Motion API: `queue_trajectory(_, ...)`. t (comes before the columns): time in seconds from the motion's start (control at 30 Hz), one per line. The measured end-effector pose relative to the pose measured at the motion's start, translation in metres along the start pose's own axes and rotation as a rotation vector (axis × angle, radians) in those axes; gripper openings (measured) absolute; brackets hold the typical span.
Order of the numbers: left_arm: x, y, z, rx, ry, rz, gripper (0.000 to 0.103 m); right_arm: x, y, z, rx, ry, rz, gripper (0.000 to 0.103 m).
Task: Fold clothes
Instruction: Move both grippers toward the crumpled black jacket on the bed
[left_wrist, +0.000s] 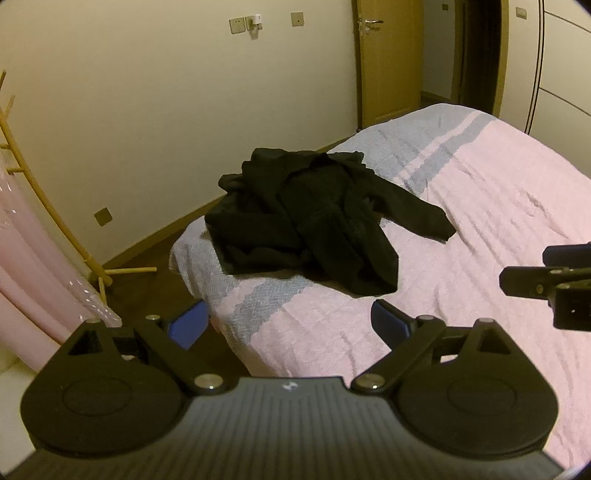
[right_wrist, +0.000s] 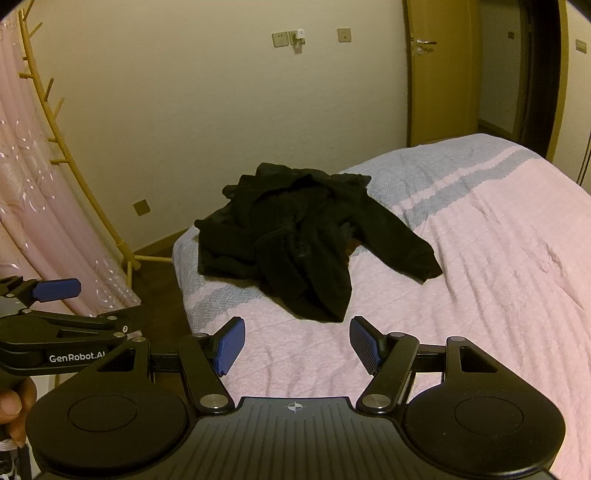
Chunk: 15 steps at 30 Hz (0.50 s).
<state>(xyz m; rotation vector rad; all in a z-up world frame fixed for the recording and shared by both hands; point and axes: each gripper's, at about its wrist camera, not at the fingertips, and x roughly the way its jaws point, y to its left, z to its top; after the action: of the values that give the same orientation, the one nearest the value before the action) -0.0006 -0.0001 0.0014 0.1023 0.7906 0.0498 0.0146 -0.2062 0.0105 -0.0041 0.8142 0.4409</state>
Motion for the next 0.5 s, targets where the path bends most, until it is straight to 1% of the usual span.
queue_trajectory(0.2,-0.007,0.002,-0.003,-0.006,-0.013,-0.004,0.093,0.0,-0.002,0.003,-0.001,-0.006,-0.001,0.066)
queue_trajectory(0.37,0.004,-0.008,-0.007,0.0,0.014,0.003,0.093,0.002,-0.002,-0.002,-0.001,-0.007,0.002,0.066)
queue_trajectory(0.5,0.001,-0.012,-0.008,-0.002,0.018,0.008,0.093,0.0,-0.009,-0.003,-0.003,-0.004,0.013,0.066)
